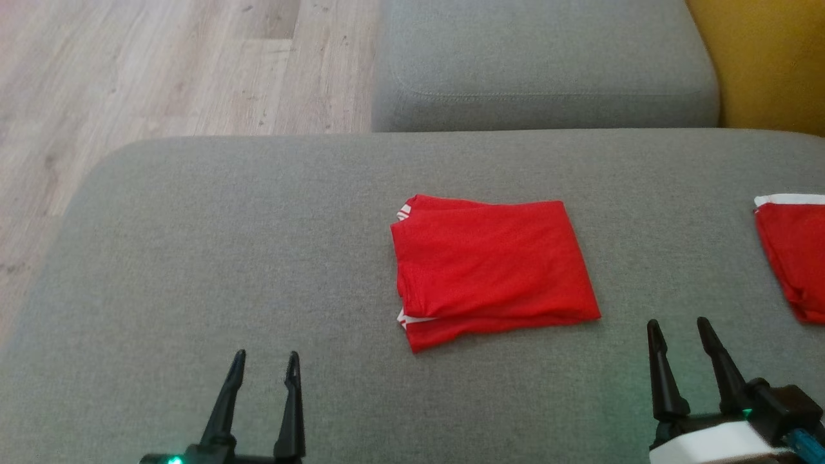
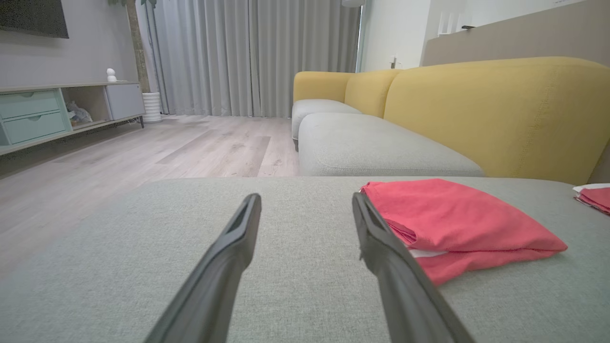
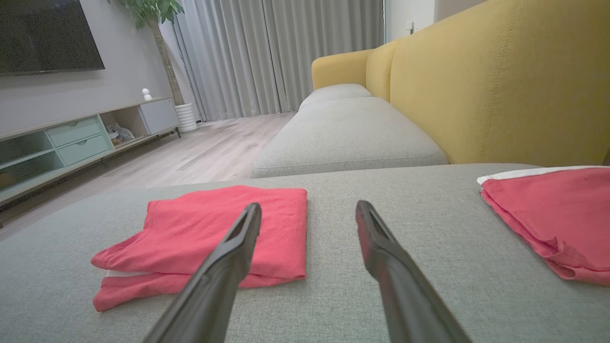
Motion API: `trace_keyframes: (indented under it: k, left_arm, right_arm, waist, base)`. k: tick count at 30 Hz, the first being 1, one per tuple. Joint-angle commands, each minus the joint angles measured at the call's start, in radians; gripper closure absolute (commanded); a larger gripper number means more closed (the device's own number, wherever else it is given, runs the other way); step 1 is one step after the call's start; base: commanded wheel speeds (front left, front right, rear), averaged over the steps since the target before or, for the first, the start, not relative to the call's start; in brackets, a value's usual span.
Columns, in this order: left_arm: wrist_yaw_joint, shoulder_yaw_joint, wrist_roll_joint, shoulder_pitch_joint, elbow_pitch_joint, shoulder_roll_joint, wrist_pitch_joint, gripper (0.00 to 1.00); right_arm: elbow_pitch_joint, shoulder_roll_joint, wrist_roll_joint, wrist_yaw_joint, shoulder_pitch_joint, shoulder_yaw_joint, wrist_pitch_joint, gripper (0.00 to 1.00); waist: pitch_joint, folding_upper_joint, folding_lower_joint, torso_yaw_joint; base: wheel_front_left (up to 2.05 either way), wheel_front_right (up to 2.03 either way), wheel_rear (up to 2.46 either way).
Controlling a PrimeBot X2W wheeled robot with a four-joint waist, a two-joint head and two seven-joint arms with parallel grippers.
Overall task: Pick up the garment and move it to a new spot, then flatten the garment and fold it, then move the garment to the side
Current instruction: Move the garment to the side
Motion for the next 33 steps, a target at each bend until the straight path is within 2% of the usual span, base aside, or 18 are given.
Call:
trace_keyframes:
  k: [1, 6, 12, 21, 24, 28, 31, 32, 33]
  left_arm:
    - [0.0, 0.022, 0.005, -0.051, -0.033, -0.004, -0.005, 0.0]
    - [-0.006, 0.007, -0.029, -0.066, -0.037, -0.004, -0.005, 0.0]
    - [0.008, -0.006, -0.058, -0.09, -0.059, -0.004, -0.005, 0.0]
    - [0.016, -0.045, -0.084, -0.17, -0.101, -0.004, -0.005, 0.0]
    - [0.016, -0.053, -0.089, -0.186, -0.12, -0.004, -0.005, 0.0]
    - [0.006, -0.068, -0.091, -0.203, -0.136, -0.004, -0.005, 0.0]
    - [0.001, -0.074, -0.086, -0.213, -0.142, -0.004, -0.005, 0.0]
    - [0.003, -0.075, -0.085, -0.215, -0.143, -0.004, -0.005, 0.0]
    - [0.004, -0.077, -0.085, -0.218, -0.143, -0.004, -0.005, 0.0]
  right_arm:
    - [-0.033, -0.015, -0.002, -0.001, -0.04, 0.02, -0.011, 0.0]
    - [-0.027, -0.023, -0.005, -0.001, -0.051, 0.011, -0.011, 0.0]
    - [0.016, -0.037, 0.002, -0.001, -0.116, 0.014, -0.011, 0.0]
    - [0.217, -0.095, -0.003, -0.001, -0.35, 0.07, -0.001, 0.0]
    - [0.284, -0.108, 0.001, -0.001, -0.421, 0.088, 0.048, 0.0]
    - [0.373, -0.123, 0.01, -0.001, -0.486, 0.119, 0.166, 0.0]
    - [0.426, -0.118, 0.058, -0.001, -0.511, 0.15, 0.245, 0.0]
    - [0.438, -0.121, 0.071, -0.001, -0.517, 0.162, 0.261, 0.07]
    - [0.446, -0.124, 0.083, -0.001, -0.522, 0.177, 0.27, 0.33]
  waist:
    - [0.006, 0.0, -0.0001, 0.004]
    - [0.036, 0.0, -0.0001, 0.018]
    - [0.093, 0.0, -0.0001, 0.033]
    - [0.213, 0.0, -0.0001, 0.052]
    - [0.236, 0.0, -0.0001, 0.06]
    - [0.26, 0.0, -0.0001, 0.074]
    - [0.274, 0.0, -0.0001, 0.081]
    - [0.279, 0.0, -0.0001, 0.083]
    - [0.283, 0.0, -0.0001, 0.084]
  base:
    - [0.0, 0.0, 0.0]
    - [0.0, 0.0, 0.0]
    - [0.0, 0.0, 0.0]
    - [0.0, 0.0, 0.0]
    - [0.0, 0.0, 0.0]
    - [0.0, 0.0, 0.0]
    - [0.0, 0.0, 0.0]
    - [0.0, 0.0, 0.0]
    - [0.0, 0.0, 0.0]
